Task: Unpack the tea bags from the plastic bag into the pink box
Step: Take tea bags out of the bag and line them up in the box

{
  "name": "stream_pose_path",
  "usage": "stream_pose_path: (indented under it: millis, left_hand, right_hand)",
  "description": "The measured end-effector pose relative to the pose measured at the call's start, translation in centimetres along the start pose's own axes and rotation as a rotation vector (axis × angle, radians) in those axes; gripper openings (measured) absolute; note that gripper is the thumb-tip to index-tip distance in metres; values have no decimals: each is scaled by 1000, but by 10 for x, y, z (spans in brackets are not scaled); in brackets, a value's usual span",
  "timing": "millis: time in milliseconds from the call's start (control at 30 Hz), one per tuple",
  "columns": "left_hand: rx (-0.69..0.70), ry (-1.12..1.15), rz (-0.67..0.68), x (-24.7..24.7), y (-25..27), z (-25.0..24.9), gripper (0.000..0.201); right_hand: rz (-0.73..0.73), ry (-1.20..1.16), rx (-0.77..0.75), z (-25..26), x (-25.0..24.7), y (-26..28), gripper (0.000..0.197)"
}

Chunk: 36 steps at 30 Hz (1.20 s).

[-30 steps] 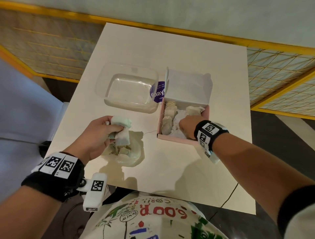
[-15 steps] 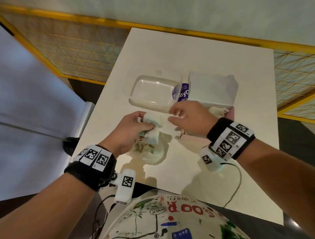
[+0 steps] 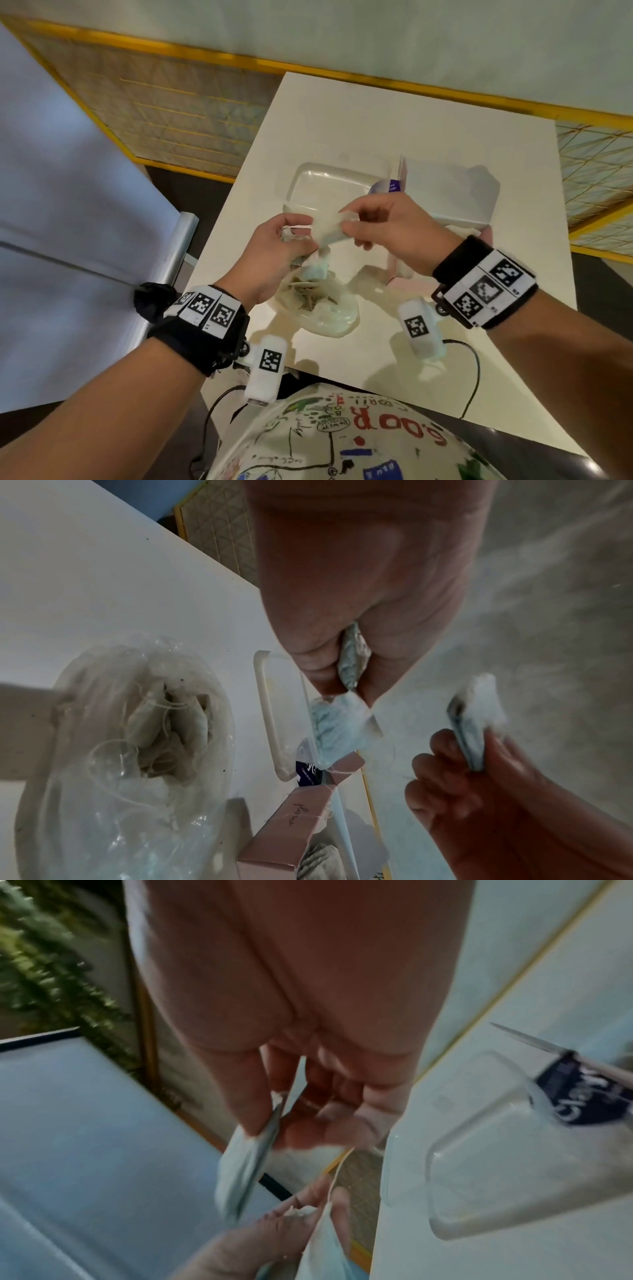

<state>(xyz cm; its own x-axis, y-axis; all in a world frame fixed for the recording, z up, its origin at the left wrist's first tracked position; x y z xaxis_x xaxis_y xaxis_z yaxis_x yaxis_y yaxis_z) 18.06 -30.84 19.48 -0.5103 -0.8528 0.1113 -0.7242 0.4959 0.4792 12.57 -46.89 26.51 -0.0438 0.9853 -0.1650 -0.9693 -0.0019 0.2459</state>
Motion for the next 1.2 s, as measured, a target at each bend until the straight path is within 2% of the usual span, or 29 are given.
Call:
stream_pose_path:
  millis: [67,100,167,233,300,433,567,633,733,900,1000,1100,1200]
  left_hand:
    - [-1,8,5,-4,0,-4,35]
    - [-3,12,15,-5,0,-5,36]
    - [-2,13,49,-5,0,-8,40]
    - [-19,49,86,-3,-1,-10,42]
    - [-61,145,106,-3,-1,-9,41]
    - [-162,550,169,-7,2,-7,43]
    - [-165,582,234,-8,4,-12,45]
    - [-163,525,272,-5,4,-13,48]
    - [-94,250,357,-1,5,-15,56]
    - [-9,-40,314,3,-2,-11,35]
    - [20,-106,290,9,-6,-12,23]
    - [20,-110,278,17,-9,-14,25]
    - [18,-144,294,31,-9,-15,26]
  right_hand:
    - [146,175,-14,12,24,2,17]
    - [170,277,0,13,32,2,24]
    - [107,496,29,11,38,-2,37]
    - [17,639,23,14,40,-7,38]
    - [-42,667,8,16,41,-10,34]
    - [-90,706,-68,24,46,-12,20]
    - [-70,694,-116,28,53,-13,12]
    - [-57,581,-86,27,51,-13,12]
    - [-102,403,-23,23,38,-14,15]
    - [-195,261,50,12,12,-15,24]
    - [-154,238,74,6,6,-12,25]
    - [-78,267,88,3,2,-8,18]
    - [-65,321,93,2,-7,-3,10]
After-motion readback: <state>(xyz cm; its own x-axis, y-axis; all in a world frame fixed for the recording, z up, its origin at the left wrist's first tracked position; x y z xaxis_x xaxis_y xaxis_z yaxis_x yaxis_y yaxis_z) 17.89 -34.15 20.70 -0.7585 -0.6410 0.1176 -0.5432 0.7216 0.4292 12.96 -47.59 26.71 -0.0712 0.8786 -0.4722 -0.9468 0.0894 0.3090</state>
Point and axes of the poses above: each hand's wrist, its own y-axis away from the middle knuckle, its own x-axis out of the palm, z = x × y, the point moved 10 cm from there along -y, towards the middle knuckle, and after that the axes turned 4 degrees about z, right-handed, at the moved point
